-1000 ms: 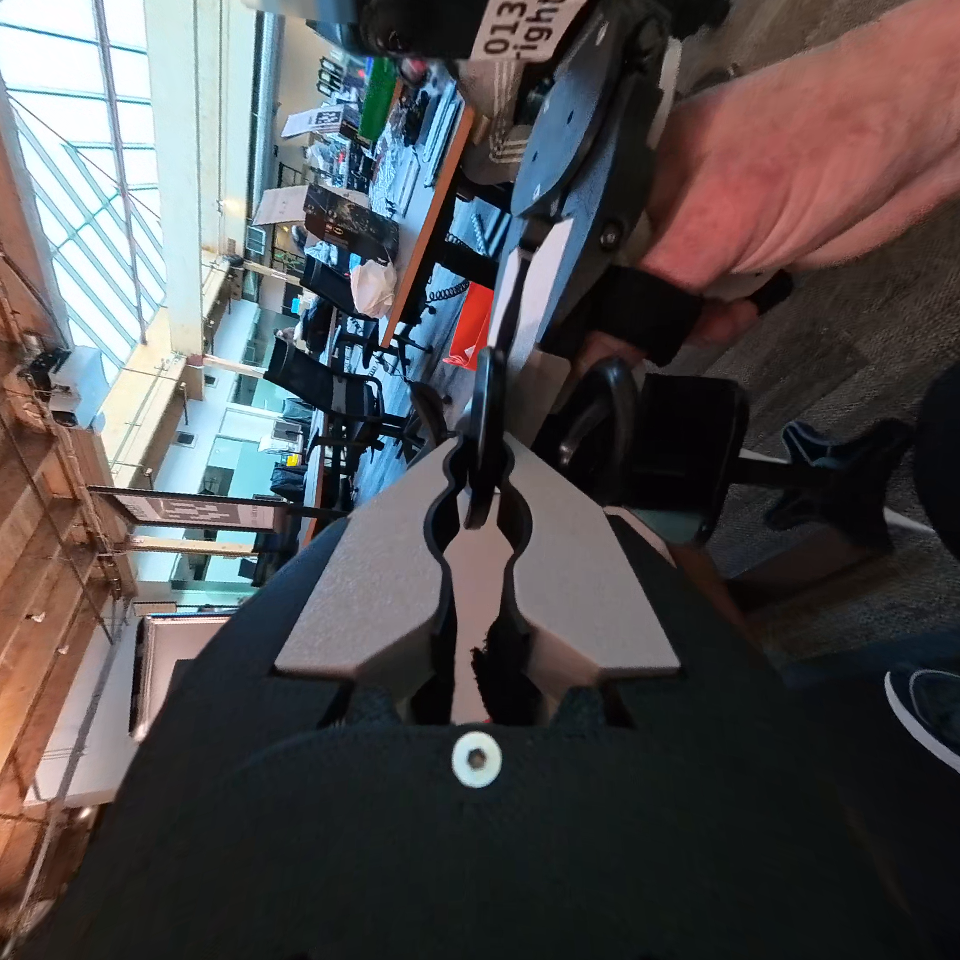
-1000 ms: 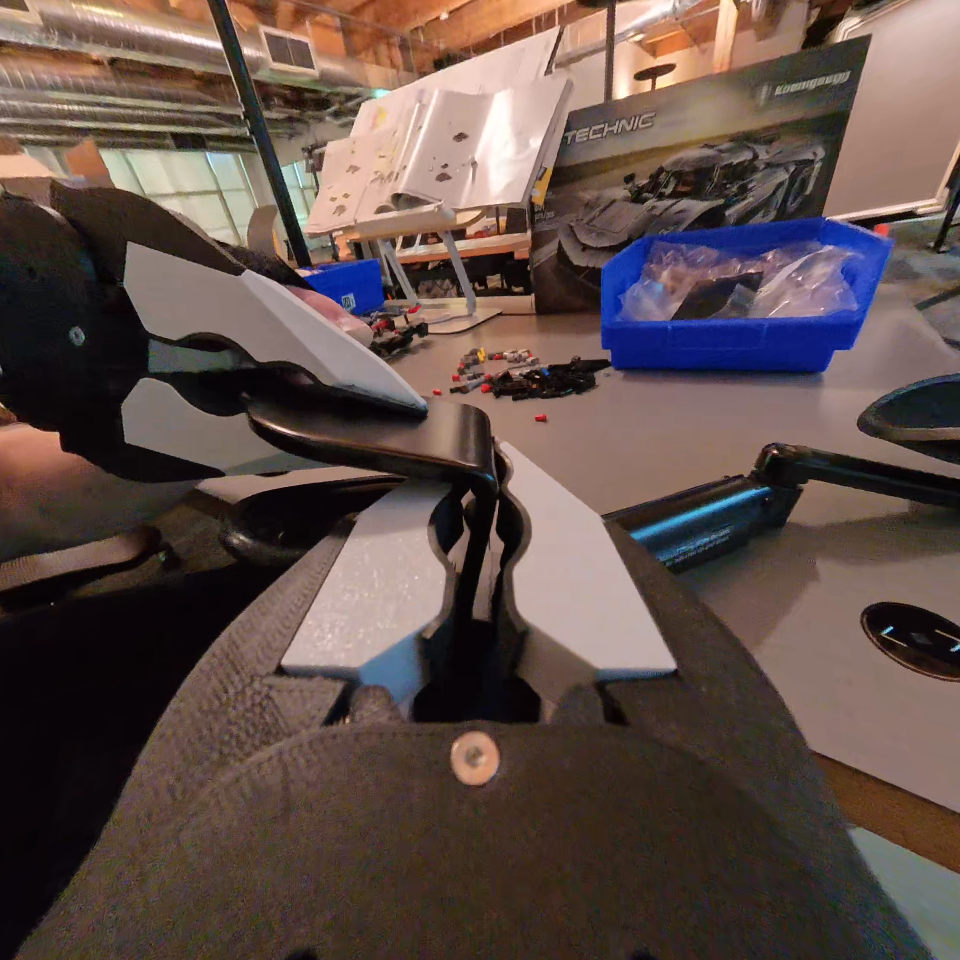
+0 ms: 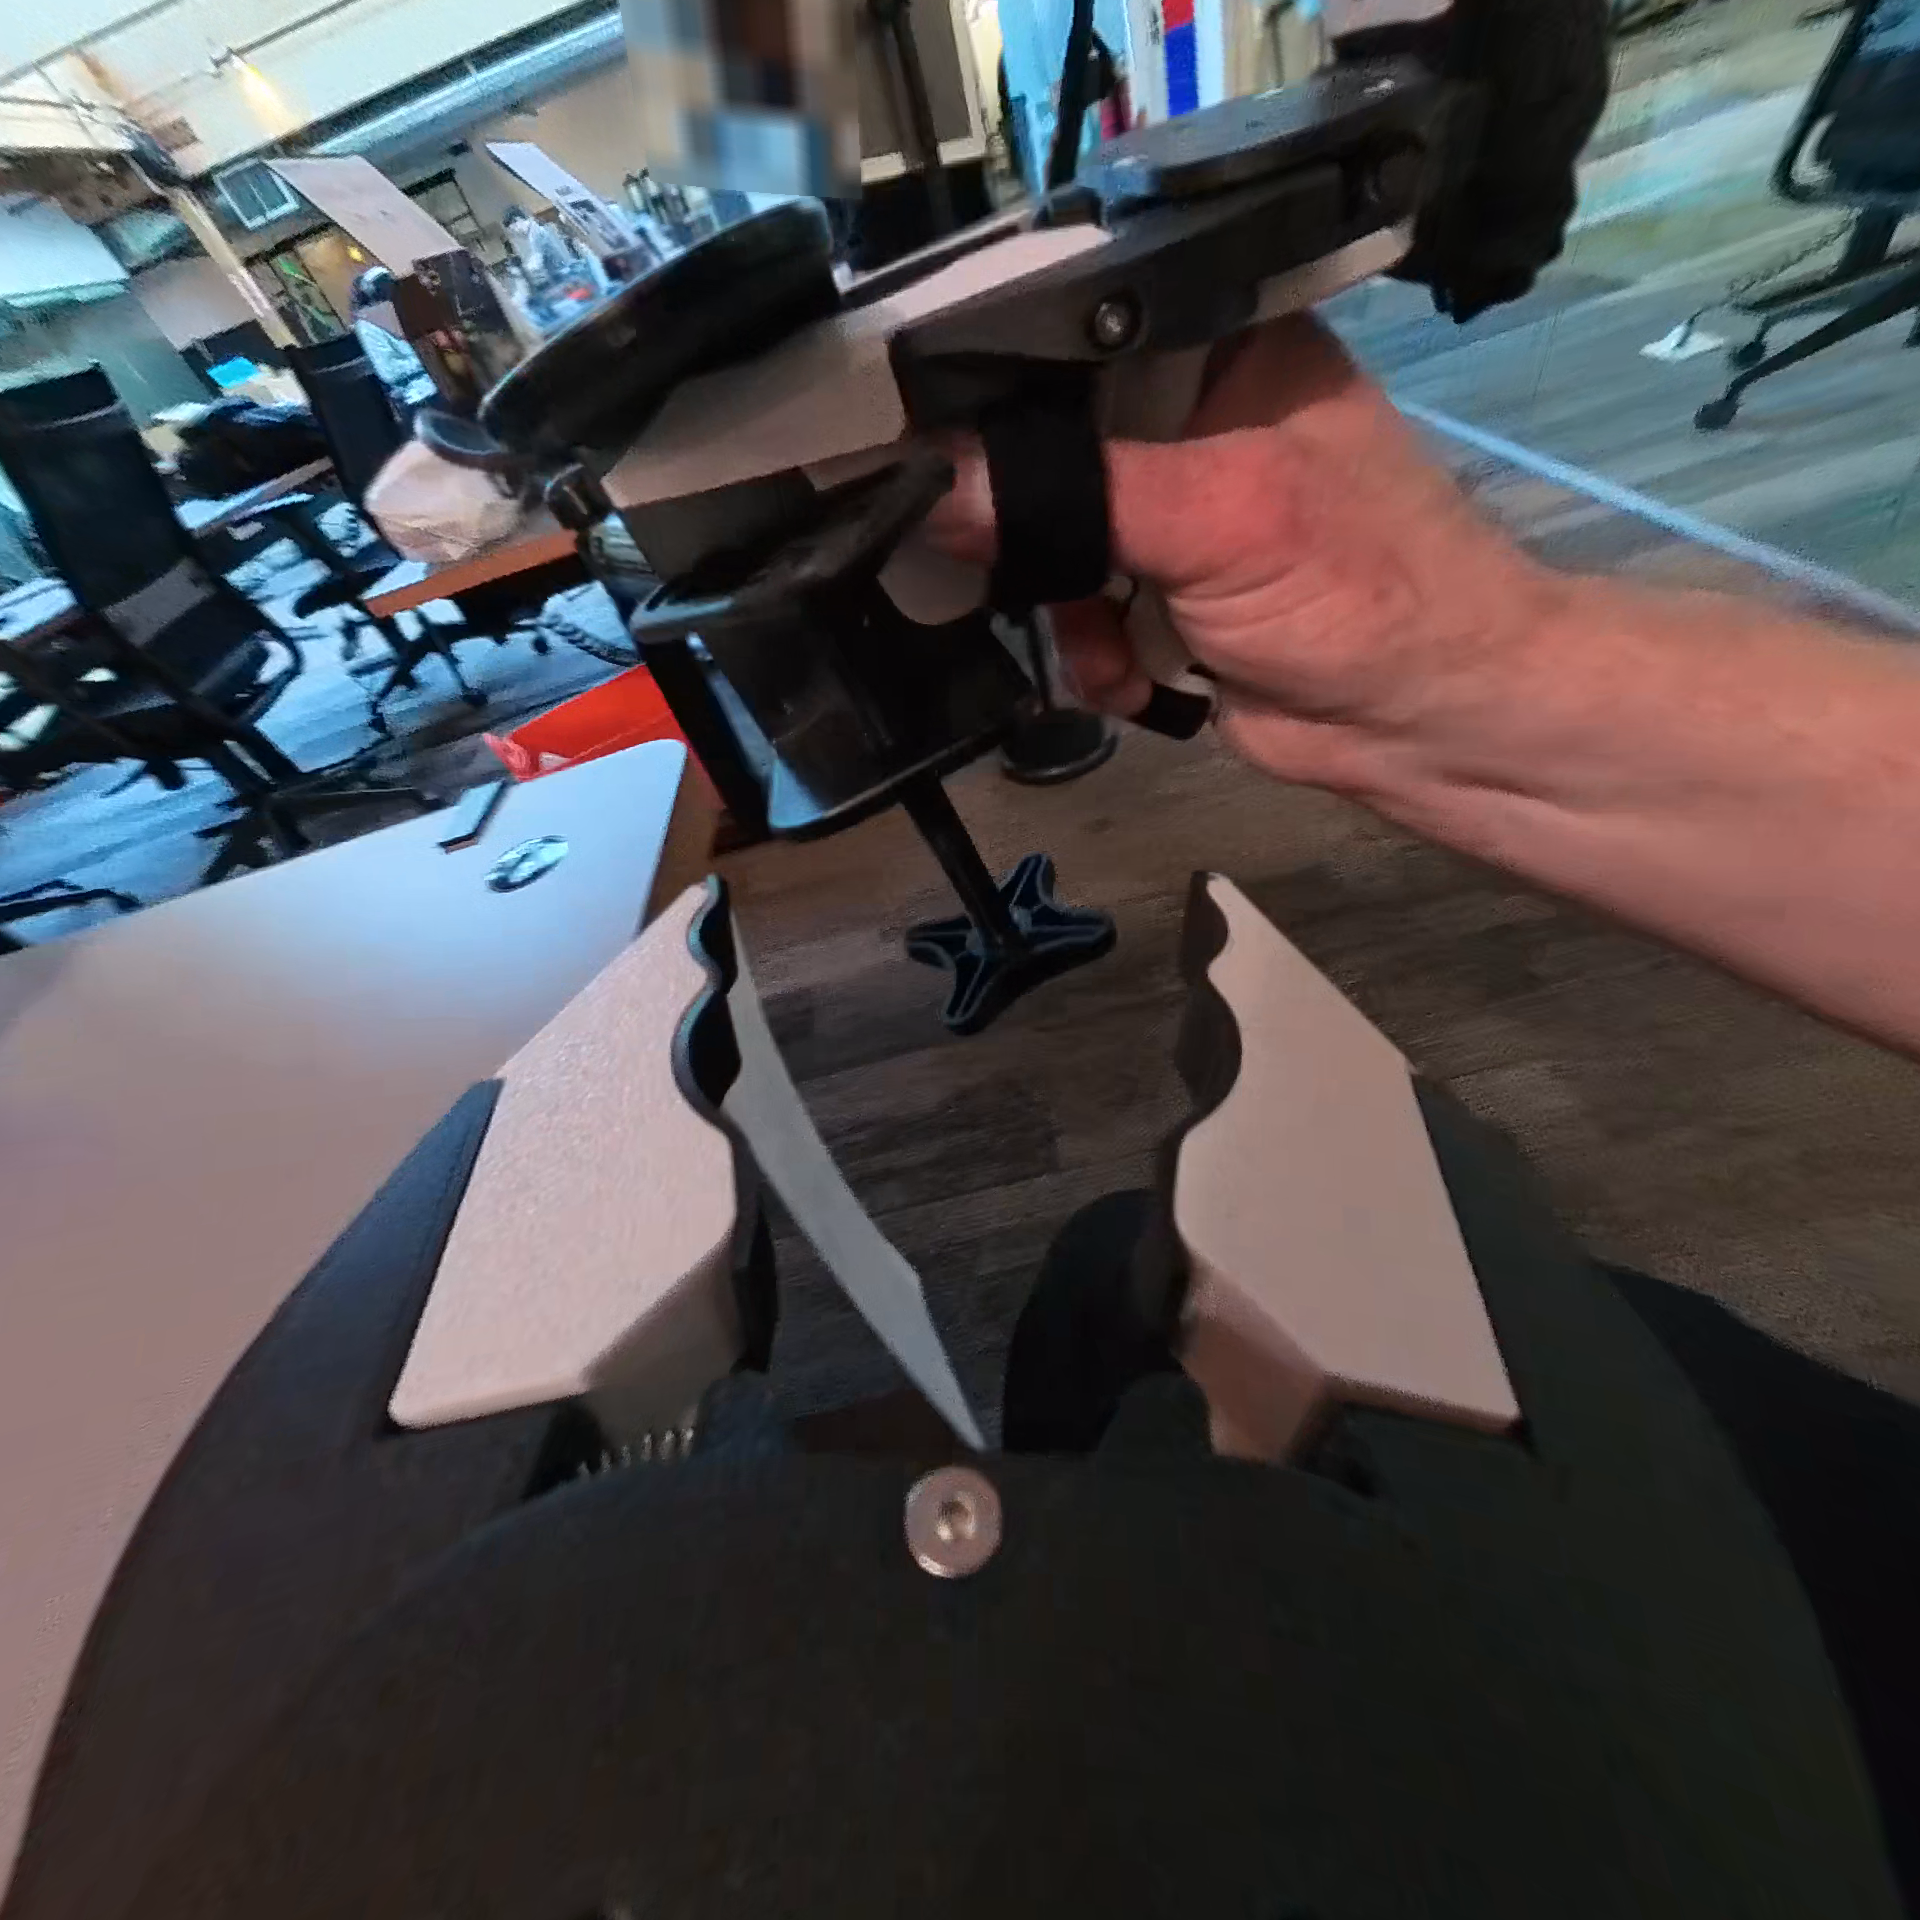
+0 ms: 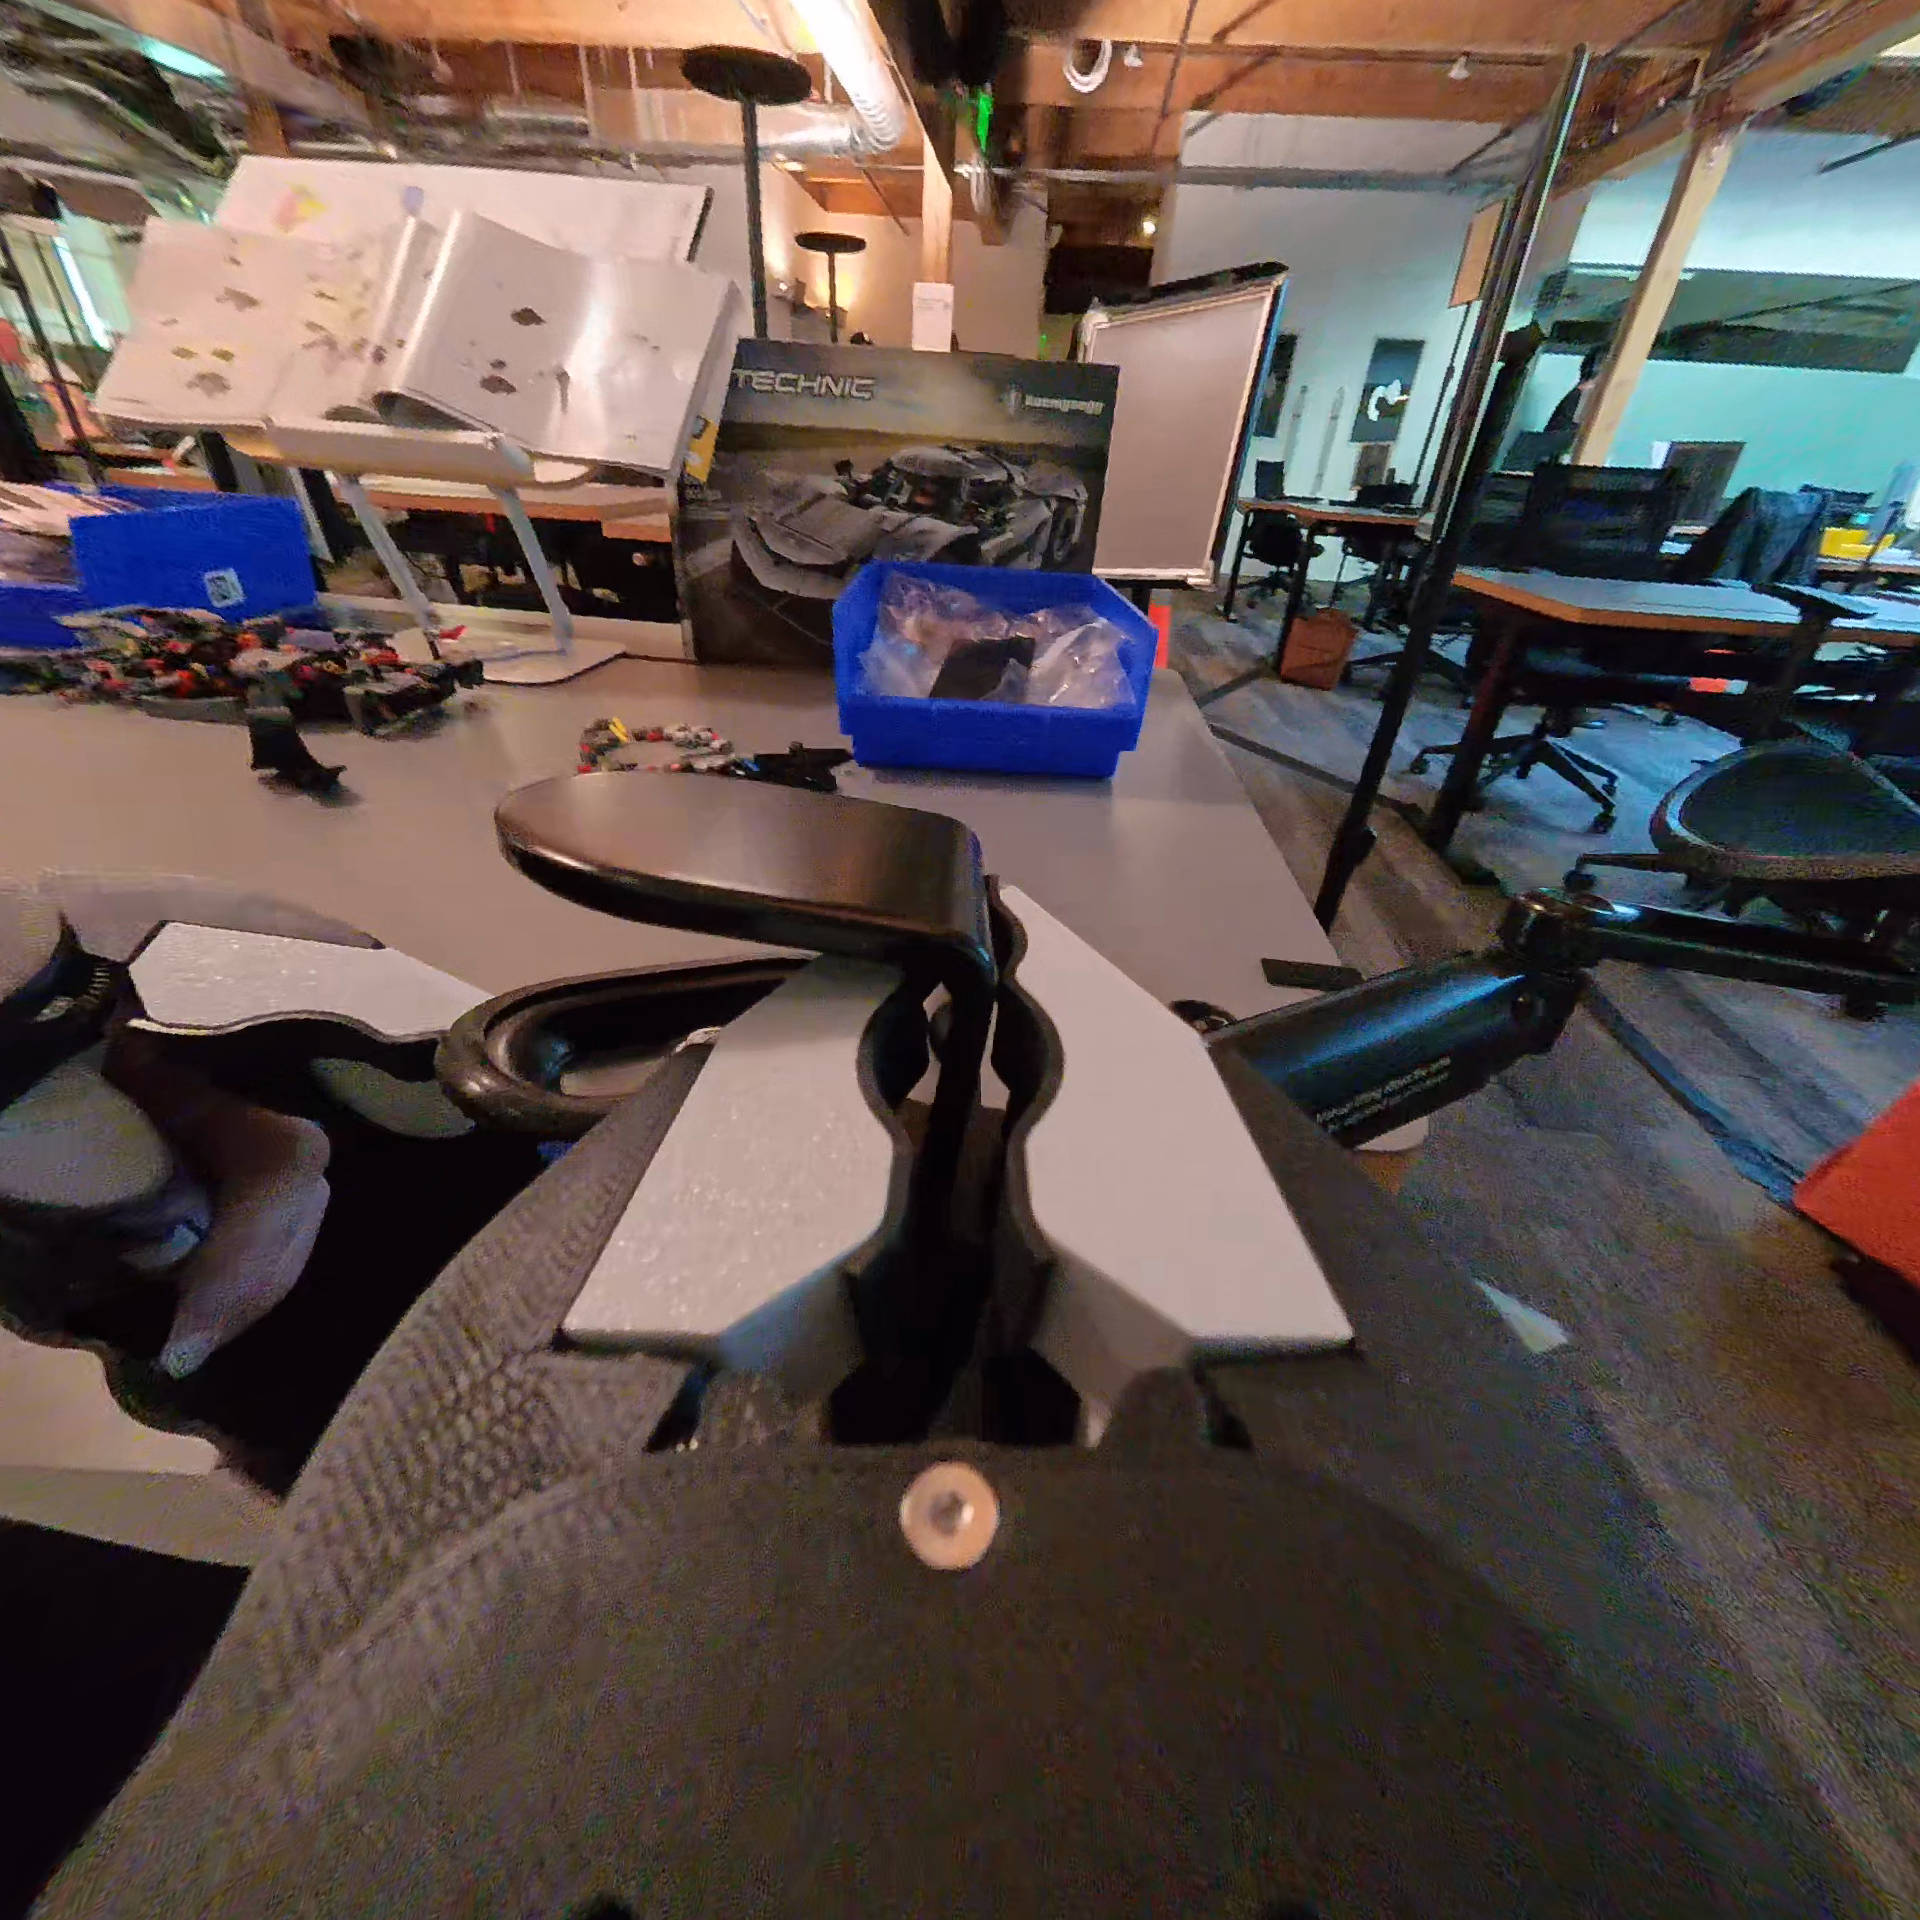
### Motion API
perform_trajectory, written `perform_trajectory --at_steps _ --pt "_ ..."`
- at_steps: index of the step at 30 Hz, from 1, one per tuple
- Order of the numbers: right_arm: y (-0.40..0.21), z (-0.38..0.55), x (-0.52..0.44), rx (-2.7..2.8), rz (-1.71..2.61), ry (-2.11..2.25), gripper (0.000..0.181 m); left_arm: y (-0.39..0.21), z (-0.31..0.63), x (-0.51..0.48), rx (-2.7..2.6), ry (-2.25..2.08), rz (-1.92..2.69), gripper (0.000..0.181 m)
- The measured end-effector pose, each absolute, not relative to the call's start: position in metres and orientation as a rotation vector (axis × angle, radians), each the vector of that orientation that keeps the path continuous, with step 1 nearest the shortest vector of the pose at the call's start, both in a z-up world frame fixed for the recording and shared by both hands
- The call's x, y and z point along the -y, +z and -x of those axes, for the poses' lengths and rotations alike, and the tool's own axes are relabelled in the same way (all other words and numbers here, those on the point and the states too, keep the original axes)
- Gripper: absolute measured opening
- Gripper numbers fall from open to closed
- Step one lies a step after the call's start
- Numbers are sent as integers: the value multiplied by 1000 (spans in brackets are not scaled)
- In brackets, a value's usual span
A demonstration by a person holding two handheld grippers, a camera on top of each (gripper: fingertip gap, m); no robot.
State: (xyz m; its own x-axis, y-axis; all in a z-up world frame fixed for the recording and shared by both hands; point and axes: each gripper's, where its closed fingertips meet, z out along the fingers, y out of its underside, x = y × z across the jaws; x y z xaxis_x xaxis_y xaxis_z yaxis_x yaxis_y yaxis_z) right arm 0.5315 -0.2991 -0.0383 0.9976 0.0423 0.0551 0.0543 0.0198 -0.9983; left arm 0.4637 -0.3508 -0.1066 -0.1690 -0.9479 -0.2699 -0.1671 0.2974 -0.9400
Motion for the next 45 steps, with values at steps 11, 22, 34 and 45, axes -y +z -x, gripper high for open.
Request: perform_trajectory --at_steps 11,22,34,45 --pt "-92 -514 300 -20 1632 -120 3 -170 -480 361 -1634 -1150 1243 94" --pt "-125 -506 276 -41 1645 -105 3 -217 -491 341 -1583 -1325 1399 47" --pt "-146 -518 255 -23 1661 -120 3 -231 -509 322 -1500 -1471 1410 0" --pt "-177 -524 235 -48 1691 -81 3 -254 -514 302 -1458 -1439 1454 0"
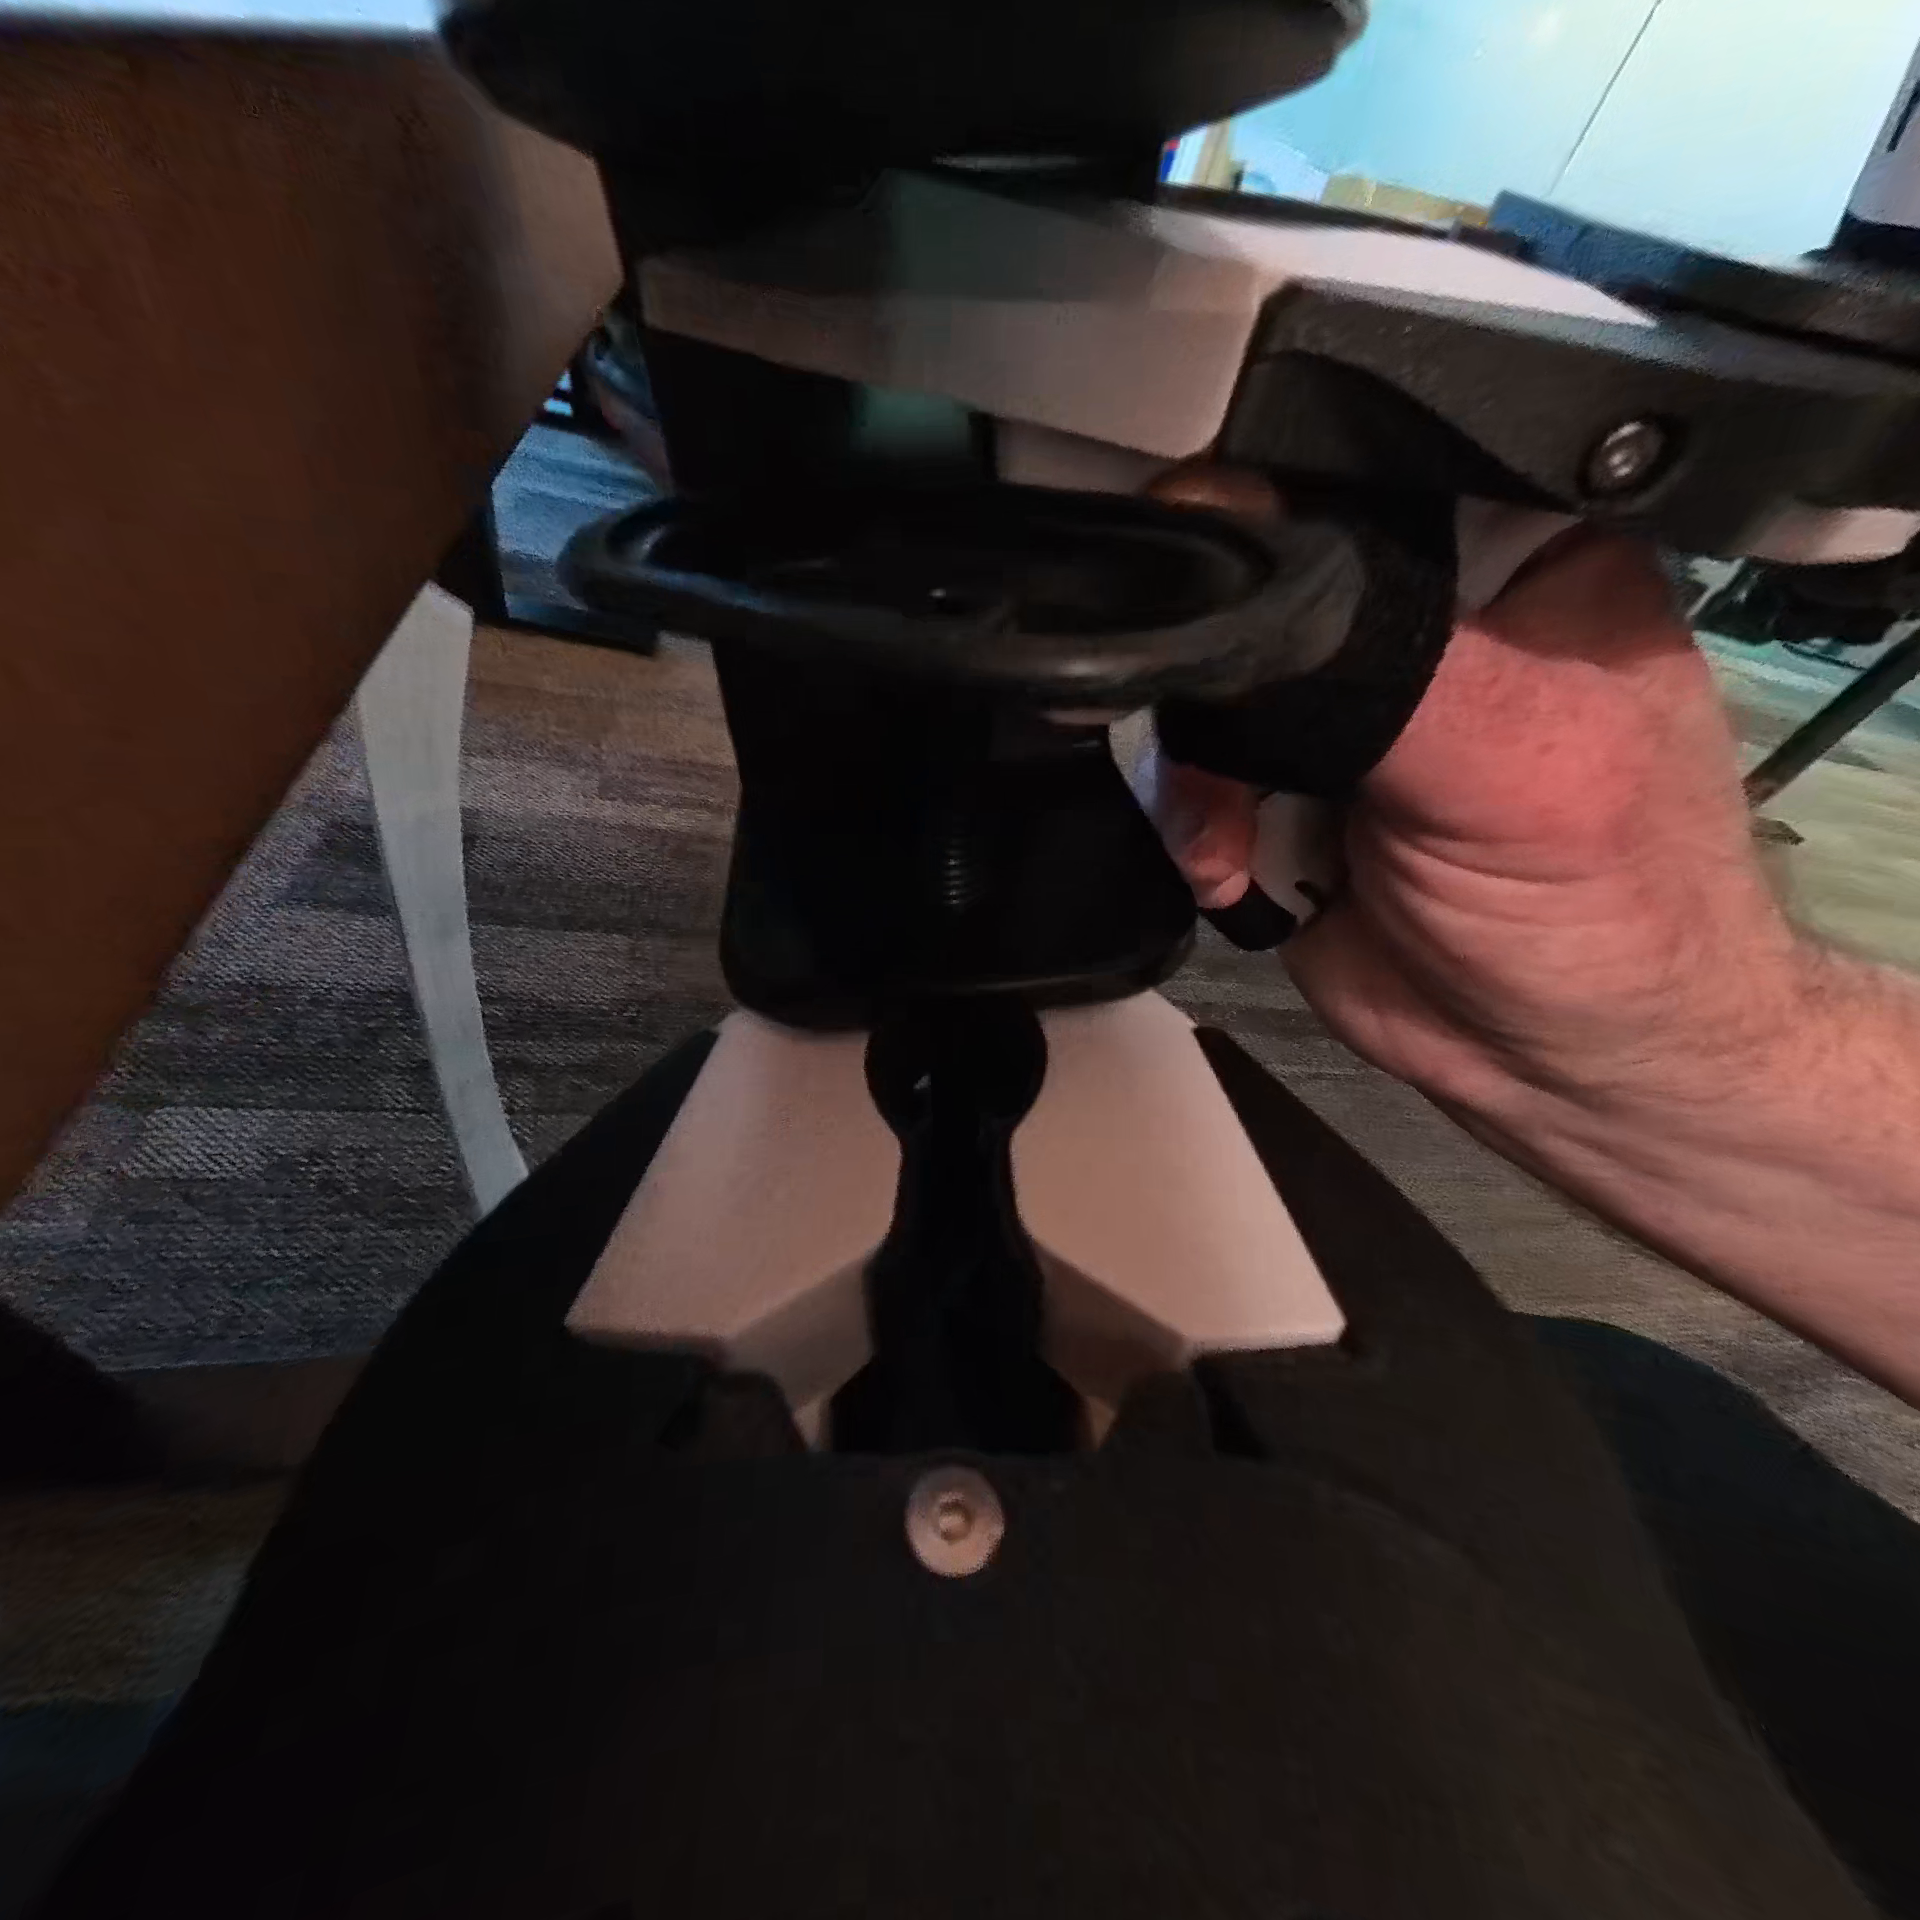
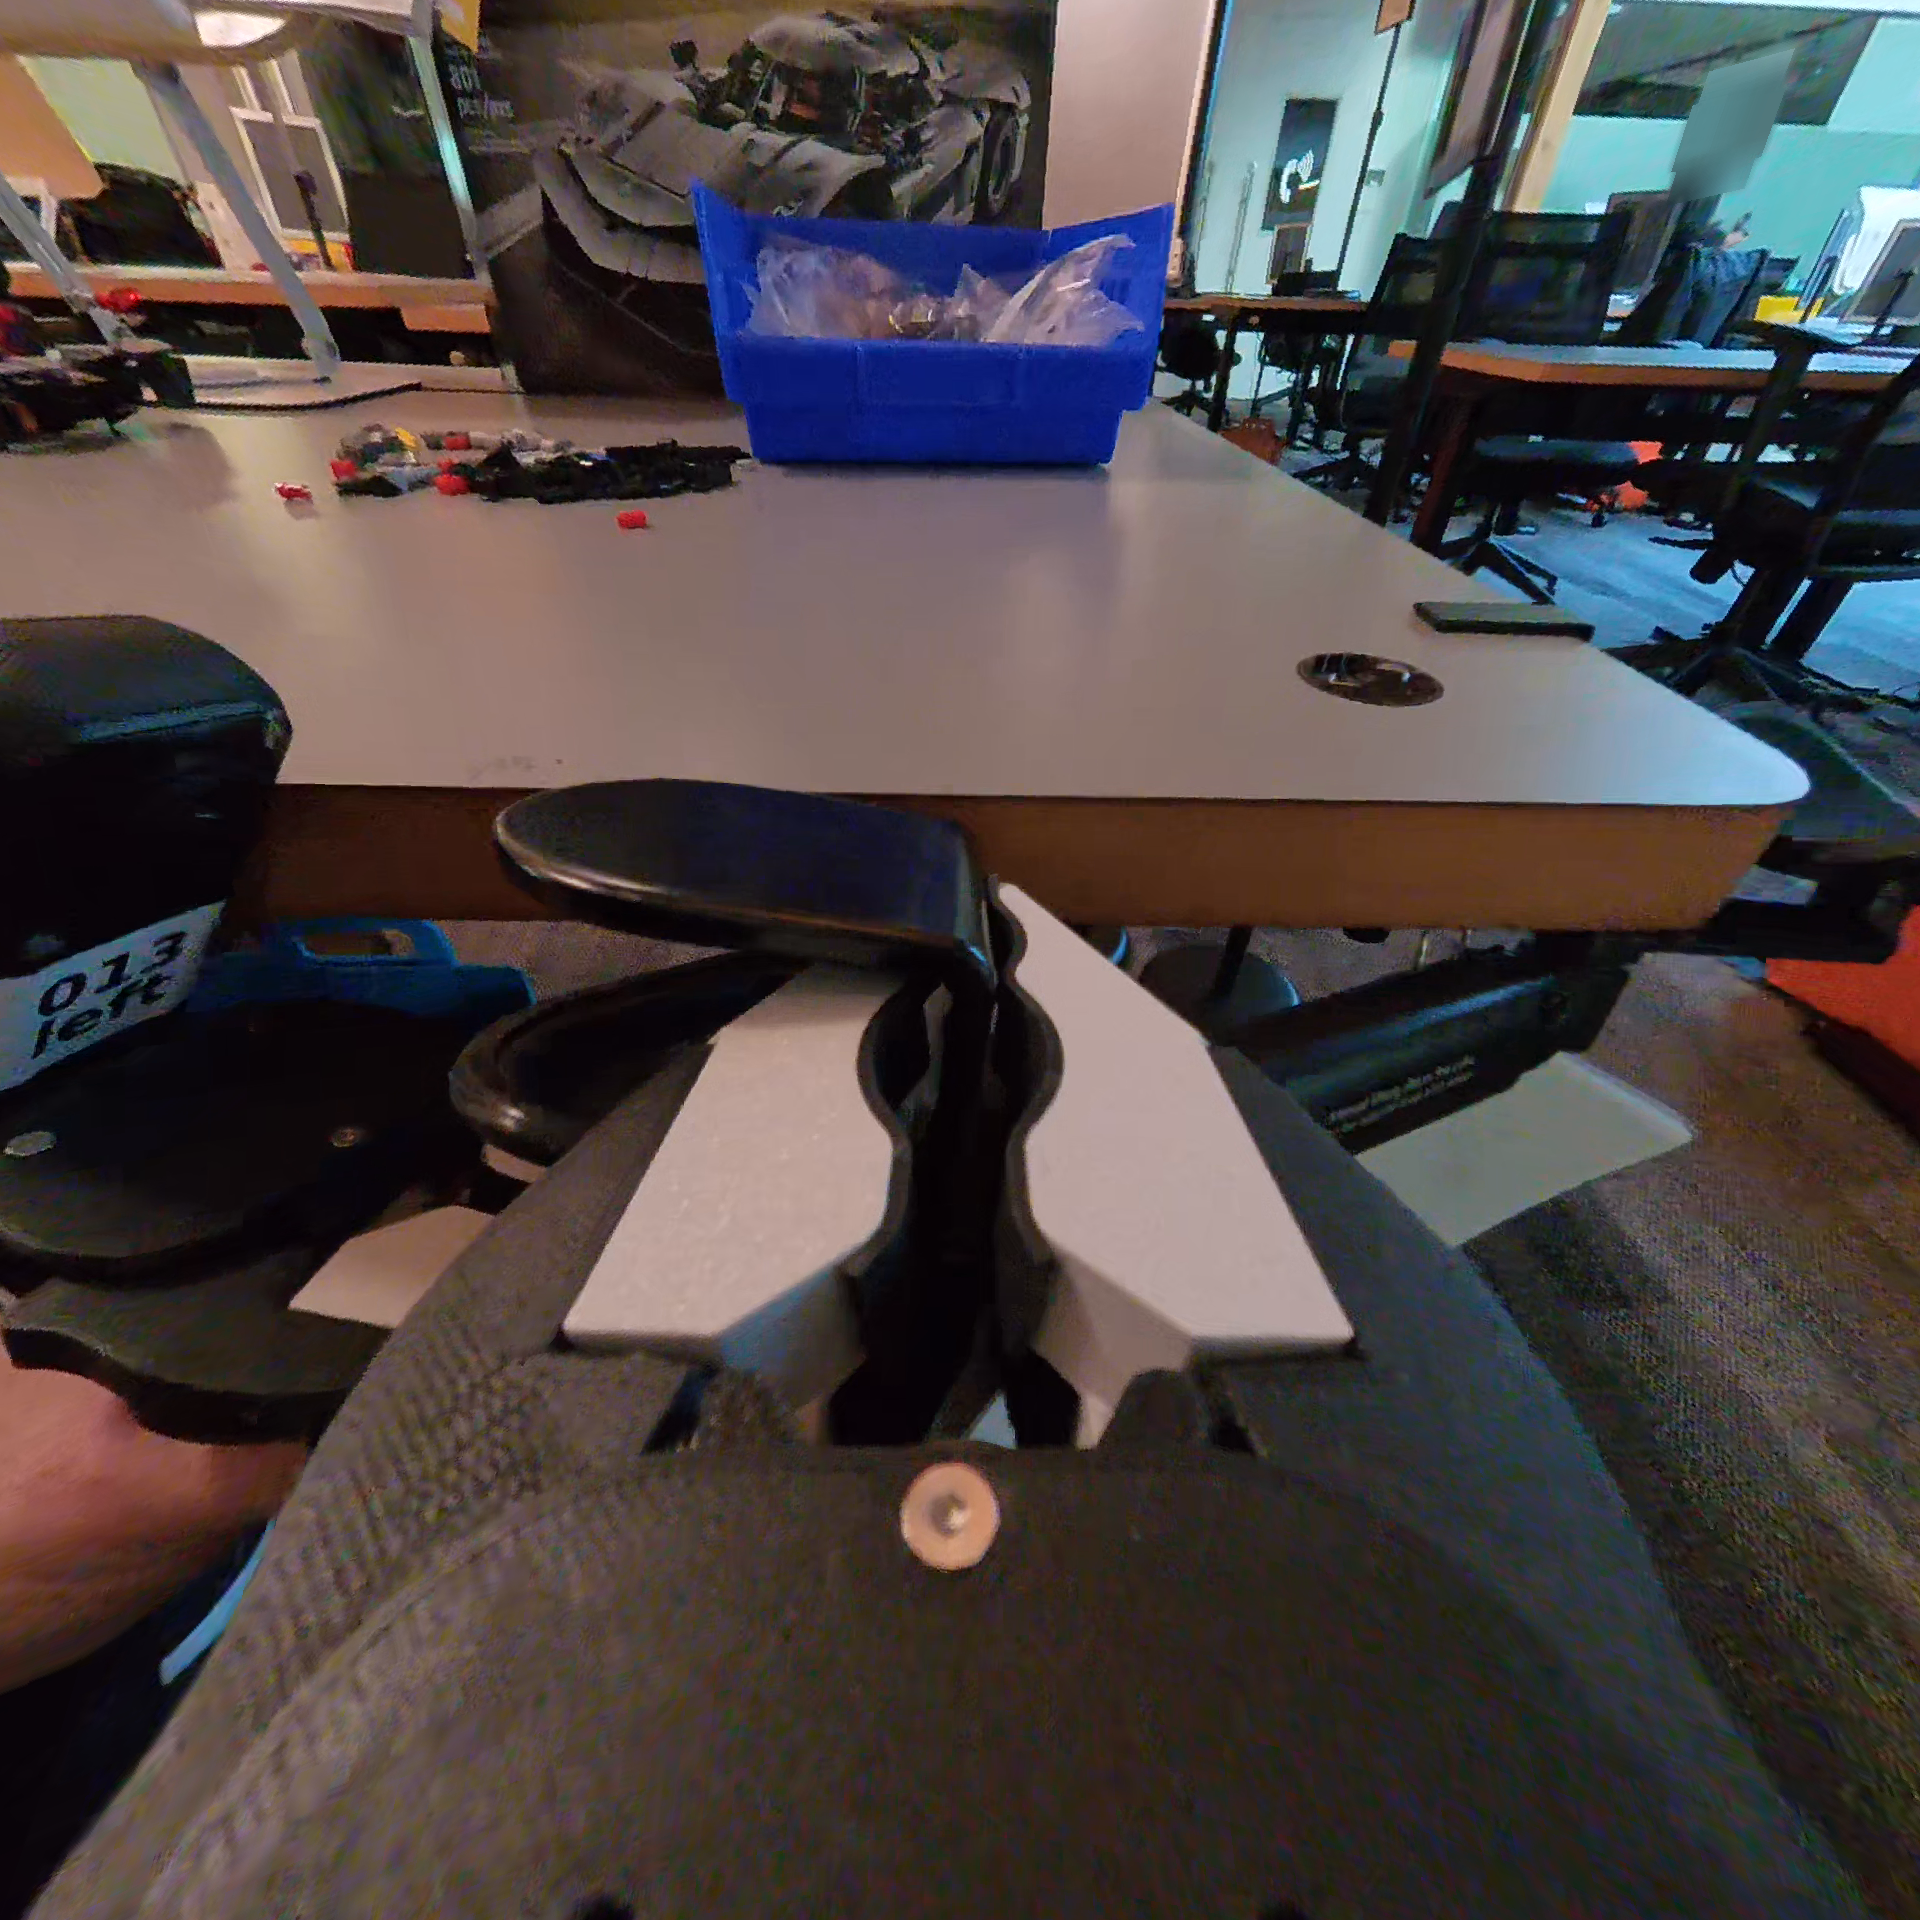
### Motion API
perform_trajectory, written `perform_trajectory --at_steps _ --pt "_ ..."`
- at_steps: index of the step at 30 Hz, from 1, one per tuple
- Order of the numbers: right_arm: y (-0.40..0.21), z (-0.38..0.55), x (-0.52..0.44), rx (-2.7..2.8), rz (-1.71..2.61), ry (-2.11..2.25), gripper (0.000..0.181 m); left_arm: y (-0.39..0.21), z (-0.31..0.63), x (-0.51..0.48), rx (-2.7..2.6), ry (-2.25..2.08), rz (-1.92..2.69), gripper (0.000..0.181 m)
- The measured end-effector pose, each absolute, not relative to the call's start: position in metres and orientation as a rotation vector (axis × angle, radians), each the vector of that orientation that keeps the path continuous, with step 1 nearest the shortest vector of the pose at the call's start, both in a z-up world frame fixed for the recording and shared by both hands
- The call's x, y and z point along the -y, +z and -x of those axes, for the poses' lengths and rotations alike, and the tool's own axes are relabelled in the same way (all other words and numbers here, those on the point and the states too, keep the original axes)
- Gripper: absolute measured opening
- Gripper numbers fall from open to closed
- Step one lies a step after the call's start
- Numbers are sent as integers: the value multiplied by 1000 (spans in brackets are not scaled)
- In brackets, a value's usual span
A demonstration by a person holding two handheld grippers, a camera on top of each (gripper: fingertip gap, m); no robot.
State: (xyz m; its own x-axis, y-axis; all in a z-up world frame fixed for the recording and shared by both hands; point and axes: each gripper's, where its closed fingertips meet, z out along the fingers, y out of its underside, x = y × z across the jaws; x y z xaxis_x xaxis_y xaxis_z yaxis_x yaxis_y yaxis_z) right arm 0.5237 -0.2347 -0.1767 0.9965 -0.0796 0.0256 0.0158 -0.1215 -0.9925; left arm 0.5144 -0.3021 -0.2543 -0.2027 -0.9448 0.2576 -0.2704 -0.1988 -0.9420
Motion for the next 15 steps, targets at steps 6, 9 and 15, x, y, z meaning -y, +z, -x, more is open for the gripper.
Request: perform_trajectory --at_steps 6,9,15 --pt "-176 -531 231 -83 1670 -77 3 -255 -525 298 -1439 -1418 1425 0" --pt "-176 -534 231 -101 1655 -79 3 -255 -527 295 -1435 -1396 1411 0" --pt "-173 -534 229 -145 1636 -85 3 -251 -525 293 -1452 -1385 1383 0"
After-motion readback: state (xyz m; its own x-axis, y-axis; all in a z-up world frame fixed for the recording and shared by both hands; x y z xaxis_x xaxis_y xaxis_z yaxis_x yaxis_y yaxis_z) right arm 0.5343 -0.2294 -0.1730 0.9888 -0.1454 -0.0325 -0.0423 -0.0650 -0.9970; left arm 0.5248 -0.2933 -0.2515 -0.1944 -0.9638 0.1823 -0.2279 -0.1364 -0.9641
